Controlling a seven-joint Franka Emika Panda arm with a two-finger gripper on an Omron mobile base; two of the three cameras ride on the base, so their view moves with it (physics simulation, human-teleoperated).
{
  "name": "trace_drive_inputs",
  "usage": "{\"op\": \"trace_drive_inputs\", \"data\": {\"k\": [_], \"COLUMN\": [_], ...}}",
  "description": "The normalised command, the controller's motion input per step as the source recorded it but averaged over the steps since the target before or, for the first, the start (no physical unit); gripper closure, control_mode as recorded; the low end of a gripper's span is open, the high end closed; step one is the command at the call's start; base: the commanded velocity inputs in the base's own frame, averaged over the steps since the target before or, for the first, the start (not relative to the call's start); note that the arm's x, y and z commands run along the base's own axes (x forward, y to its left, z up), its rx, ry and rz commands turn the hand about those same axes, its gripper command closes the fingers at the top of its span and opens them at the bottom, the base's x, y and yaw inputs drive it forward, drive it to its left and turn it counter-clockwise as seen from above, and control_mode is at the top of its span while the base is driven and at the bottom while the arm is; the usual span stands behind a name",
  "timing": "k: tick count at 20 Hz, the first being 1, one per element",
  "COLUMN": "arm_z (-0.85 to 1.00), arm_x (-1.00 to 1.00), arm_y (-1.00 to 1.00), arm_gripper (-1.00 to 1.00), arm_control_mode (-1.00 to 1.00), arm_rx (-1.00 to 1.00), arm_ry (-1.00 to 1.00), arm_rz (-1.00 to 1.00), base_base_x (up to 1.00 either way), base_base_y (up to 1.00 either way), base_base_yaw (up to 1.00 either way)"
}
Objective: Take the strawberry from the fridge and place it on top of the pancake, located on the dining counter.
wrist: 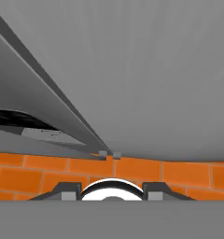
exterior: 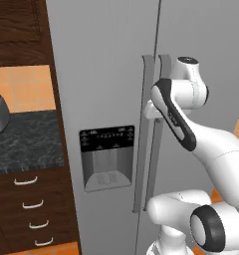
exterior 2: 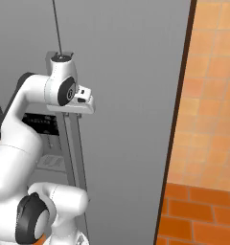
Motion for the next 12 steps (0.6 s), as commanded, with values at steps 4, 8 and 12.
{"op": "trace_drive_inputs", "data": {"k": [4,8,12], "arm_z": [0.0,0.0,0.0], "arm_x": [0.0,0.0,0.0], "arm_y": [0.0,0.0,0.0], "arm_gripper": [-1.0,-1.0,-1.0], "arm_control_mode": [1.0,1.0,1.0], "arm_rx": [0.0,0.0,0.0], "arm_ry": [0.0,0.0,0.0], "arm_rz": [0.0,0.0,0.0], "base_base_x": [-0.21,-0.34,-0.19], "base_base_y": [0.01,0.17,0.16], "base_base_yaw": [0.0,-0.01,-0.02]}}
